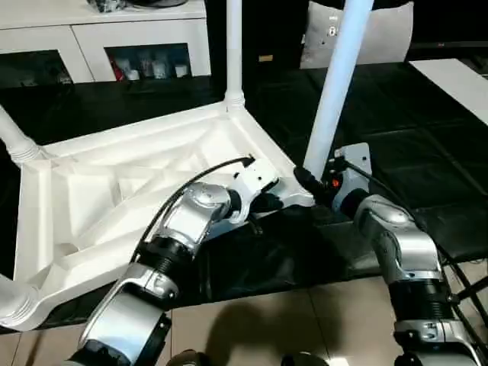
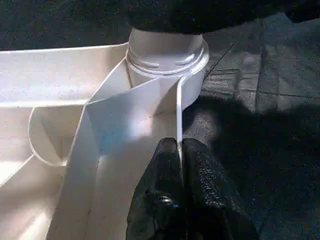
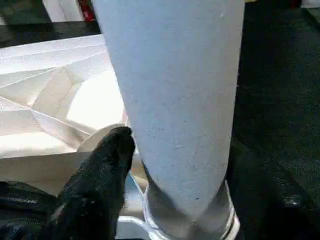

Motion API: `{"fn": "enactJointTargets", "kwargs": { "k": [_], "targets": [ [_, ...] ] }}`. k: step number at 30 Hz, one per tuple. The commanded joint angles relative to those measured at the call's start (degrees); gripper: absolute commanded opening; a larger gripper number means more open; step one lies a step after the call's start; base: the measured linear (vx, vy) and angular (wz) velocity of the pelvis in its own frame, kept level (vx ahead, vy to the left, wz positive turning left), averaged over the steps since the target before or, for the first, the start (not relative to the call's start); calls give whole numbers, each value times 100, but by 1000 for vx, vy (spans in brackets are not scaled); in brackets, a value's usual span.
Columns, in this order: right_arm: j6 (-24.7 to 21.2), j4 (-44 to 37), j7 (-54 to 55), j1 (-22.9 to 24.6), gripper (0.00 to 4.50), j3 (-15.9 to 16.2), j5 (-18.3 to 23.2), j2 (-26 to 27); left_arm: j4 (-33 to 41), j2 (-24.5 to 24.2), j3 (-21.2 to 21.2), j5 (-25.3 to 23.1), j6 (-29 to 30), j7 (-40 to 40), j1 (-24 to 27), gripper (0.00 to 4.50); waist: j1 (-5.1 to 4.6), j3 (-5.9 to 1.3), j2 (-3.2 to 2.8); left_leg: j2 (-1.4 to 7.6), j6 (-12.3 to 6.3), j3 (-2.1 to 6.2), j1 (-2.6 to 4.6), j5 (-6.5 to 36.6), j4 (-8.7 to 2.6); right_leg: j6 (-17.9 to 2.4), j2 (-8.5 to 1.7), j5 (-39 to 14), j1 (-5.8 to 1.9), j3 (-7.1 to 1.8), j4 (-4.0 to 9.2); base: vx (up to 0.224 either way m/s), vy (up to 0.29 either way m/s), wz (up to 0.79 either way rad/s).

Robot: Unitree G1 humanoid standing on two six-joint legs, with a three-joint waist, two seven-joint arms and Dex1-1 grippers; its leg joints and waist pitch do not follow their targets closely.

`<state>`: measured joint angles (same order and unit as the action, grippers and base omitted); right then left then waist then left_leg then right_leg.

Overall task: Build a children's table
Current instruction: Rotate leg to tighten

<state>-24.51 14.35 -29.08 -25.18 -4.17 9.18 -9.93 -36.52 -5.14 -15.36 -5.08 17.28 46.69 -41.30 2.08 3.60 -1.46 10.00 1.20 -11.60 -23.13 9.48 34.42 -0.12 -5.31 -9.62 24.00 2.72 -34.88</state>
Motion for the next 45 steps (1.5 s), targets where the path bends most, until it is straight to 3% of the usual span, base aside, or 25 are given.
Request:
{"fn": "enactJointTargets", "kwargs": {
  "k": [1,3,10,12,15,21,23,24,29,45],
  "targets": [
    [160,-62,-619,25,323,376,192,-94,415,-45,-84,156,-304,284,-51,0,68,-478,63,256,-438,150,148,1029,-353,-1391,-295,-927,-344,-162,427,0,0,0],
    [222,-58,-907,42,356,368,272,-270,440,-180,-118,158,-401,477,2,0,60,-472,56,256,-405,143,152,1095,-353,-1374,-286,-978,-338,-174,427,0,0,0],
    [327,-296,-2410,209,400,547,509,-1081,538,-654,-253,171,-712,1200,128,0,123,-461,53,286,-424,145,174,1219,-357,-1398,-299,-1052,-335,-182,426,0,0,0],
    [365,-250,-2816,244,438,615,485,-1391,570,-814,-325,178,-853,1478,168,0,147,-464,51,287,-411,149,179,1242,-357,-1392,-298,-1113,-329,-175,427,0,0,0],
    [676,40,-3366,209,446,781,322,-1875,638,-1122,-494,266,-1264,2161,290,0,207,-456,55,310,-343,148,188,1288,-367,-1397,-309,-1170,-323,-179,417,0,0,0],
    [1068,198,-3907,193,446,917,290,-2112,775,-1365,-544,419,-1439,2764,356,0,310,-453,57,321,-279,129,220,1406,-362,-1411,-313,-1327,-281,-186,412,0,0,0],
    [1011,202,-4357,234,446,1008,452,-2185,789,-1492,-592,451,-1512,3025,330,0,323,-455,54,325,-290,135,212,1447,-372,-1398,-309,-1375,-292,-180,413,0,0,0],
    [969,199,-4468,243,418,1026,503,-2197,791,-1523,-605,457,-1524,3091,323,0,323,-451,51,330,-287,141,201,1455,-380,-1393,-308,-1381,-296,-178,405,0,0,0],
    [936,219,-4864,252,377,1152,697,-2212,721,-1634,-680,428,-1716,3306,268,0,337,-451,51,330,-278,146,199,1461,-381,-1398,-324,-1413,-292,-182,405,0,0,0],
    [1125,508,-4960,129,237,1242,651,-2039,634,-1625,-697,392,-1836,3461,213,0,363,-463,39,327,-210,145,204,1461,-379,-1426,-321,-1381,-285,-180,401,0,0,0]
  ]
}}
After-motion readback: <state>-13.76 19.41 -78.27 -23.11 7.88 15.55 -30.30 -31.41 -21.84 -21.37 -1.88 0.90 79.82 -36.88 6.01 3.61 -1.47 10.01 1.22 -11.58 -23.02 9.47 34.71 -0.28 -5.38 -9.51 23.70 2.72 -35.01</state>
